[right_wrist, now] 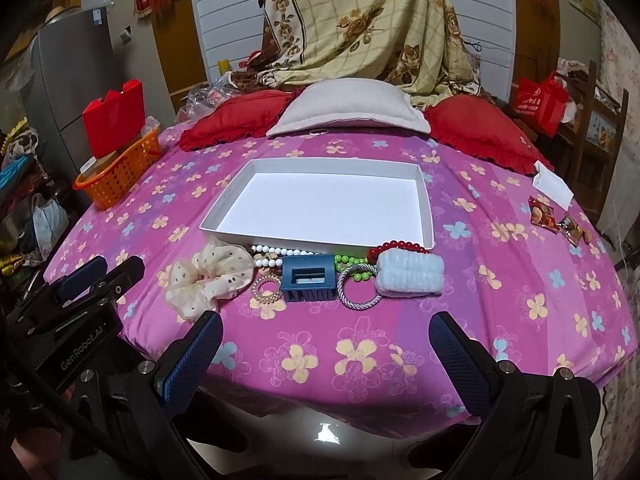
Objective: Organize jewelry
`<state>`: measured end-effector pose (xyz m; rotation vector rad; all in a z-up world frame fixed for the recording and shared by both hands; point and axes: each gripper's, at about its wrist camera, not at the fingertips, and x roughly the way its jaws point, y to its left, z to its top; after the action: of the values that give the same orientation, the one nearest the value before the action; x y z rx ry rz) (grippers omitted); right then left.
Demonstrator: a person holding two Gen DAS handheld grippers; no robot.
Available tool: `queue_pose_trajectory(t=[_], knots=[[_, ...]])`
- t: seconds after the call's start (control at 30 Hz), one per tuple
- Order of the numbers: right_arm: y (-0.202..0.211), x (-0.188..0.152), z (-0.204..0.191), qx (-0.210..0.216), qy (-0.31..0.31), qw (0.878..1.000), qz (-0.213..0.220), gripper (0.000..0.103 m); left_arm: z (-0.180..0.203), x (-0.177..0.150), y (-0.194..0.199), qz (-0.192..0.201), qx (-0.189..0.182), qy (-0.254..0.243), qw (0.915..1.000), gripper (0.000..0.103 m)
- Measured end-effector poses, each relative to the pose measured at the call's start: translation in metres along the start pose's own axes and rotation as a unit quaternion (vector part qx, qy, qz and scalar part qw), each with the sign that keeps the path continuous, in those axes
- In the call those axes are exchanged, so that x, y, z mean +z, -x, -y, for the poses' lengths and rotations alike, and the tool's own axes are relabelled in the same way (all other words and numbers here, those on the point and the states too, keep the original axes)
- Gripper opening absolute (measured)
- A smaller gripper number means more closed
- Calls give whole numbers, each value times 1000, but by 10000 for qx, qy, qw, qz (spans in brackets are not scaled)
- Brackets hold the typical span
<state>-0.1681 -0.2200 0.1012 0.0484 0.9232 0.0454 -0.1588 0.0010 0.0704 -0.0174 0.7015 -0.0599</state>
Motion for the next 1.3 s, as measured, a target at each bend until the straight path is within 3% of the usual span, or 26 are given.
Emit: queue_pose_trajectory(t=[0.67, 1.3], knots=[[-5, 0, 1, 30, -35, 10000, -83, 102, 3, -4, -5, -113, -23, -6, 9999, 53], [-9, 1, 4, 47, -70, 9999, -139, 102, 4, 2, -7, -76, -278, -114, 9995, 53]])
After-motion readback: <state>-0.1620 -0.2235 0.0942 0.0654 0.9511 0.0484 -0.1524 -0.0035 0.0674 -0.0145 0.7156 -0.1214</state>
